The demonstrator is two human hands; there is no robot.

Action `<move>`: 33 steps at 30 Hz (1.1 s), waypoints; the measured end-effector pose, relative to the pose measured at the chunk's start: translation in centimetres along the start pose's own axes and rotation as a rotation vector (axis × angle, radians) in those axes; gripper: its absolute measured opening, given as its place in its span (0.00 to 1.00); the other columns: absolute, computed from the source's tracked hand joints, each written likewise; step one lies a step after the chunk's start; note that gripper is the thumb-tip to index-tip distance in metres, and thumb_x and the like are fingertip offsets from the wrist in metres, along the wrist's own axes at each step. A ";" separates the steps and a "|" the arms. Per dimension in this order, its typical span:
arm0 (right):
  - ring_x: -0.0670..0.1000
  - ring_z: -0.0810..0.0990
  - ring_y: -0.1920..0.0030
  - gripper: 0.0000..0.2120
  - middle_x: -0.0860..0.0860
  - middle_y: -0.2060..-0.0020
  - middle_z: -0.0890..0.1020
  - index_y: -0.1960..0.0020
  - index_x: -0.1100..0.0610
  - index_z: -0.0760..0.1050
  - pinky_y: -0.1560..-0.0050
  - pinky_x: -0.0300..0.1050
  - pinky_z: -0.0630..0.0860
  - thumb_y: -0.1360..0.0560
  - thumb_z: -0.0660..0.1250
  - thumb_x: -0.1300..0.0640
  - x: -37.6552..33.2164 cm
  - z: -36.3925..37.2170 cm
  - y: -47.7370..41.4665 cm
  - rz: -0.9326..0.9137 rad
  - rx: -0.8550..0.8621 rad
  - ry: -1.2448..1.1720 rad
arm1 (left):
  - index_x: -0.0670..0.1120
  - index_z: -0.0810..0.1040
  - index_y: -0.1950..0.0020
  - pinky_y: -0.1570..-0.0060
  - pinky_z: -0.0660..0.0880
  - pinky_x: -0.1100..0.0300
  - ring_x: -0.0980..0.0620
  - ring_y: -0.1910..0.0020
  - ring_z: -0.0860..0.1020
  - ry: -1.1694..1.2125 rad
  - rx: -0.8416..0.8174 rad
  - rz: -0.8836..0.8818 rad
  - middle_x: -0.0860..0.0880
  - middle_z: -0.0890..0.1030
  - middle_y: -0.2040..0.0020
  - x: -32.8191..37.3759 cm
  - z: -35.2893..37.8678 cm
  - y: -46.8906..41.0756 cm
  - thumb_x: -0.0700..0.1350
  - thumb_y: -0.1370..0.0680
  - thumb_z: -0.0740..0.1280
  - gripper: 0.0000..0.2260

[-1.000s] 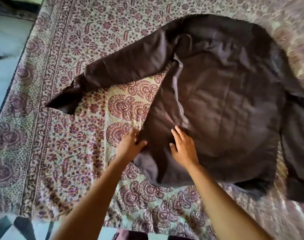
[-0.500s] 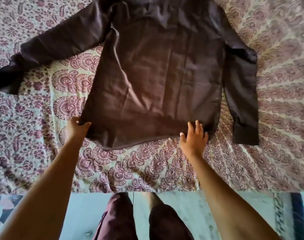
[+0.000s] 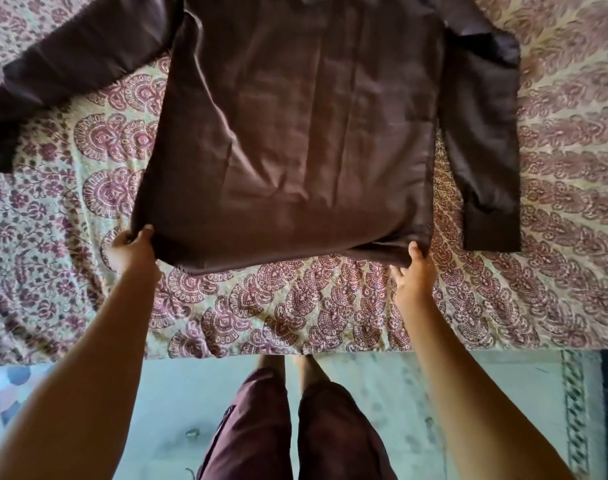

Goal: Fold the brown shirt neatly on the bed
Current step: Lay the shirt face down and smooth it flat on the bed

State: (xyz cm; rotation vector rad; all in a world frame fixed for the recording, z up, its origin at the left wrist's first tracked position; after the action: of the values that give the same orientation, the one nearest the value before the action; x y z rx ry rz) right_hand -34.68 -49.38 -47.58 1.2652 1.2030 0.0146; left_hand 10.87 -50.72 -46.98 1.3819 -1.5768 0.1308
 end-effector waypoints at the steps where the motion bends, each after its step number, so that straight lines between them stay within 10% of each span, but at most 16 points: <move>1: 0.56 0.76 0.48 0.10 0.59 0.47 0.76 0.41 0.59 0.71 0.47 0.50 0.76 0.21 0.60 0.57 -0.1 -0.4 -0.2 0.037 0.008 -0.054 | 0.50 0.67 0.67 0.56 0.75 0.59 0.57 0.64 0.73 0.008 -0.004 0.008 0.54 0.73 0.65 0.1 -0.1 0.2 0.40 0.26 0.69 0.14; 7: 0.60 0.79 0.48 0.10 0.55 0.54 0.77 0.56 0.56 0.70 0.49 0.58 0.78 0.23 0.63 0.49 0.0 -1.5 0.1 -0.094 0.250 0.097 | 0.49 0.72 0.65 0.49 0.77 0.41 0.43 0.54 0.78 -0.071 -0.111 -0.008 0.48 0.77 0.62 -0.9 -0.8 -2.6 0.45 0.28 0.71 0.09; 12: 0.54 0.78 0.48 0.26 0.55 0.47 0.78 0.40 0.59 0.71 0.54 0.47 0.76 0.33 0.73 0.49 3.3 0.6 2.2 0.238 -0.157 -0.062 | 0.47 0.74 0.43 0.51 0.76 0.49 0.46 0.47 0.77 0.133 -0.317 -0.156 0.46 0.78 0.46 -1.4 0.5 0.5 0.43 0.25 0.68 0.11; 14: 0.51 0.78 0.51 0.18 0.54 0.49 0.79 0.44 0.58 0.73 0.56 0.43 0.74 0.31 0.72 0.54 4.6 1.1 3.3 0.262 -0.228 -0.017 | 0.46 0.75 0.44 0.54 0.77 0.54 0.46 0.49 0.78 0.140 -0.394 -0.196 0.47 0.79 0.46 -2.3 0.4 1.0 0.41 0.25 0.69 0.10; 23: 0.41 0.71 0.82 0.06 0.48 0.77 0.76 0.60 0.57 0.71 0.80 0.33 0.66 0.25 0.66 0.60 5.1 -0.4 3.0 -0.046 -0.108 0.331 | 0.47 0.70 0.66 0.80 0.67 0.69 0.62 0.80 0.72 -0.008 -0.302 -0.086 0.56 0.76 0.78 -4.7 -1.0 1.3 0.41 0.25 0.69 0.12; 29: 0.47 0.79 0.74 0.07 0.51 0.71 0.80 0.60 0.60 0.74 0.72 0.38 0.72 0.29 0.71 0.59 5.7 -0.5 3.8 0.063 -0.216 0.373 | 0.47 0.71 0.68 0.69 0.74 0.62 0.56 0.76 0.77 -0.326 -0.357 0.053 0.49 0.78 0.71 -5.5 -1.1 1.6 0.42 0.28 0.72 0.12; 33: 0.53 0.79 0.71 0.21 0.52 0.75 0.80 0.69 0.59 0.76 0.69 0.43 0.70 0.31 0.70 0.42 6.0 -0.9 4.9 -0.230 -0.090 0.906 | 0.43 0.71 0.57 0.56 0.74 0.48 0.40 0.58 0.78 -0.657 -0.168 0.199 0.40 0.79 0.59 -5.5 -1.9 2.7 0.47 0.31 0.74 0.14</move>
State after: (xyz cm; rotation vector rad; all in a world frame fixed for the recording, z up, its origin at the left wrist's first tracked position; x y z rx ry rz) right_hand -29.82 -43.25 -47.91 1.0433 2.0875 0.5138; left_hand 9.09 -44.75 -48.62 1.1908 -2.2074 -0.3670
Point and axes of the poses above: each hand's wrist, its own y-axis away from the middle knuckle, its own z-axis out of the palm, x = y × z, the point moved 4 cm from there along -y, towards the middle knuckle
